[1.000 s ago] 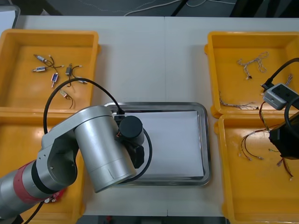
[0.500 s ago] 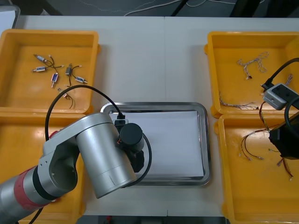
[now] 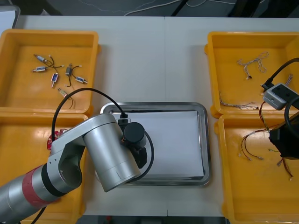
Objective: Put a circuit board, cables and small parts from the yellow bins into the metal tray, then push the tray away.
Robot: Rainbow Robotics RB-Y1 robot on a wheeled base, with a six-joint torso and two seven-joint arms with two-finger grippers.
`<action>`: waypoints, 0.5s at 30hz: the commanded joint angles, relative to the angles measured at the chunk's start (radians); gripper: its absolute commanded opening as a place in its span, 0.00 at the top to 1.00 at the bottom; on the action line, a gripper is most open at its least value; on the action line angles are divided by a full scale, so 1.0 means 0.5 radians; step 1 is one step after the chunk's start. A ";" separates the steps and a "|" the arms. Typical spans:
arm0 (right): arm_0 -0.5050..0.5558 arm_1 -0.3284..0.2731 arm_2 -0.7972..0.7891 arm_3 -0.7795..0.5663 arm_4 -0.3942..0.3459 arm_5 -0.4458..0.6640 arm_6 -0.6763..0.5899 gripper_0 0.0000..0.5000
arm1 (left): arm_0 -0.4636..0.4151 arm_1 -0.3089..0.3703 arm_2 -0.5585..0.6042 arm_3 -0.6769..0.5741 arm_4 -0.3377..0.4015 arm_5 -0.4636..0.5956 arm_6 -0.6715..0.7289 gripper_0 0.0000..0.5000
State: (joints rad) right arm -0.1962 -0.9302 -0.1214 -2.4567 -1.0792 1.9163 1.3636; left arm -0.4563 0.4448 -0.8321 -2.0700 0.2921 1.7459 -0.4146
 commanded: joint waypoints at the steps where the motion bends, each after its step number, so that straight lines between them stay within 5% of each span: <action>1: -0.031 -0.069 0.025 -0.051 0.011 0.007 0.049 1.00 | 0.029 -0.058 -0.042 -0.026 -0.023 -0.010 -0.168 1.00; 10: -0.031 -0.069 0.025 -0.051 0.011 0.007 0.049 1.00 | 0.029 -0.058 -0.042 -0.026 -0.017 -0.007 -0.156 0.88; 14: -0.031 -0.069 0.025 -0.051 0.011 0.007 0.049 1.00 | 0.029 -0.058 -0.042 -0.026 -0.014 -0.007 -0.156 0.65; 15: -0.031 -0.069 0.025 -0.051 0.011 0.007 0.049 1.00 | 0.029 -0.058 -0.042 -0.026 -0.014 -0.007 -0.156 0.40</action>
State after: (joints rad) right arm -0.1962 -0.9302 -0.1214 -2.4567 -1.0792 1.9163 1.3636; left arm -0.4563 0.4447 -0.8340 -2.0699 0.2918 1.7459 -0.4444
